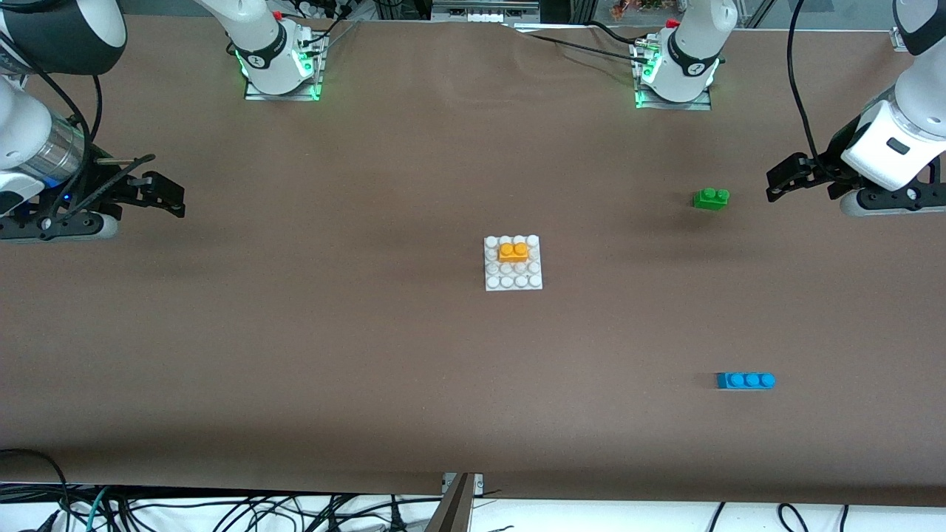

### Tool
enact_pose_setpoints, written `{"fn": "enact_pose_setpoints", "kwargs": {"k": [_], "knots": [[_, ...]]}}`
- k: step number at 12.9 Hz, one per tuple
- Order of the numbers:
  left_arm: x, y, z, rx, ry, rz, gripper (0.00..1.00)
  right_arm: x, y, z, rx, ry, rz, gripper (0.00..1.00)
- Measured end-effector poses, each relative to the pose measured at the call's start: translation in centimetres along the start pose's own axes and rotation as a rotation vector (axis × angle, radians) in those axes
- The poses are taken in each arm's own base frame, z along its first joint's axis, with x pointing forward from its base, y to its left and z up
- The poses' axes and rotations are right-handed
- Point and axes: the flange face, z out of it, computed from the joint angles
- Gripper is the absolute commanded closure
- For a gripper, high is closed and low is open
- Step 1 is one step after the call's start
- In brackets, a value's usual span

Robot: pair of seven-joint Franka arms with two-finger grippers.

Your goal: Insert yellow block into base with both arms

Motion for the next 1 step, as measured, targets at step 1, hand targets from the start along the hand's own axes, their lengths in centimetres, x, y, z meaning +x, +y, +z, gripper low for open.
{"fn": "enact_pose_setpoints", "kwargs": {"k": [1], "knots": [[-0.01,-0.1,0.02,0.0,-0.002,-0.002,0.0,0.02,0.0,0.05,0.0,-0.001,0.0,0.0]]}}
